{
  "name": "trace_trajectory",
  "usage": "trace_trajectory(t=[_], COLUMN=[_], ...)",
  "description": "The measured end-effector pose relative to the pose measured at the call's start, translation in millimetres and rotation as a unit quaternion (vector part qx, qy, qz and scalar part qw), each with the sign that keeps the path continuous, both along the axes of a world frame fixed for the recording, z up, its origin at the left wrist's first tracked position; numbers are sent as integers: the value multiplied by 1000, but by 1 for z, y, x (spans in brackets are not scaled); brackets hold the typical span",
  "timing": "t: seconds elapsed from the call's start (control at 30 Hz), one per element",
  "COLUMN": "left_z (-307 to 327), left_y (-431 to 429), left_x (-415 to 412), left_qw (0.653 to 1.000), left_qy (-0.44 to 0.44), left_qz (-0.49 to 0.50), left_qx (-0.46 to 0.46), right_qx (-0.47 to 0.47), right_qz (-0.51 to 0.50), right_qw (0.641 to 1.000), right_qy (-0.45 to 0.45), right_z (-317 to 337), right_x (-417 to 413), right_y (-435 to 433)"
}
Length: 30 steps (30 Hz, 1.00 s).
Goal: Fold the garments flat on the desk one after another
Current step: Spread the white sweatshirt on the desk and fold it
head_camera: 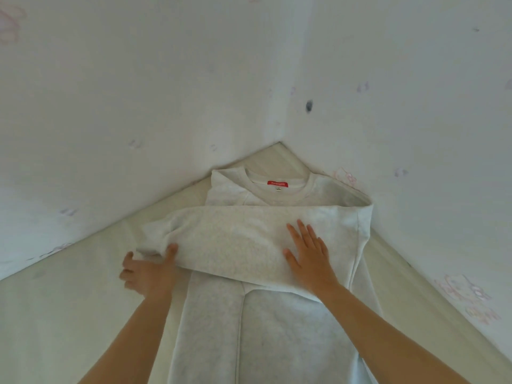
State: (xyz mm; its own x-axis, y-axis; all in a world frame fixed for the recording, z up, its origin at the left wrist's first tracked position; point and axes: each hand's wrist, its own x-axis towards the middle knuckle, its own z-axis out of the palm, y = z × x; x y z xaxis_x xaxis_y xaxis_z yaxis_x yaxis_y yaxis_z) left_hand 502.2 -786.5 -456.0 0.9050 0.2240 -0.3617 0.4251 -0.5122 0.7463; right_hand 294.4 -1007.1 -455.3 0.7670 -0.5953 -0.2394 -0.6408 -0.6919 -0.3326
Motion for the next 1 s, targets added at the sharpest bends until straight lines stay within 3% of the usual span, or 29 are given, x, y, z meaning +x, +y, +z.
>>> trace_trajectory(t=[0.1,0.23,0.37,0.5,0.53,0.6,0.67,0.73,0.77,0.8,0.87,1.0], left_z=[1,24,60,66,58,37,11,3,8,18,38,51], left_y=[4,-2,0,41,54,76,86,84,77,67,46,-10], left_x=[2,22,34,67,73,75,70,58,51,43,23,-13], left_qw=[971,913,862,794,804,863,928,974,989,993,991,952], left_qy=[111,194,158,94,89,91,131,133,90,35,-89,-246], left_qz=[48,15,-31,24,58,124,140,128,117,107,80,-175], left_qx=[-209,-357,-480,-601,-586,-482,-320,-132,-30,34,59,48], right_qx=[38,54,-22,-95,-80,-8,44,73,91,103,91,33], right_qz=[73,90,141,138,144,155,158,142,117,87,28,-95], right_qw=[996,994,988,980,981,988,984,984,988,991,995,989], right_qy=[25,36,51,-106,-106,-26,66,74,53,24,-36,-109], right_z=[3,9,17,28,31,30,26,28,31,34,39,48], right_x=[7,9,-1,-7,-5,-1,2,5,4,3,-2,-16], right_y=[33,50,45,55,59,69,74,74,72,68,54,14])
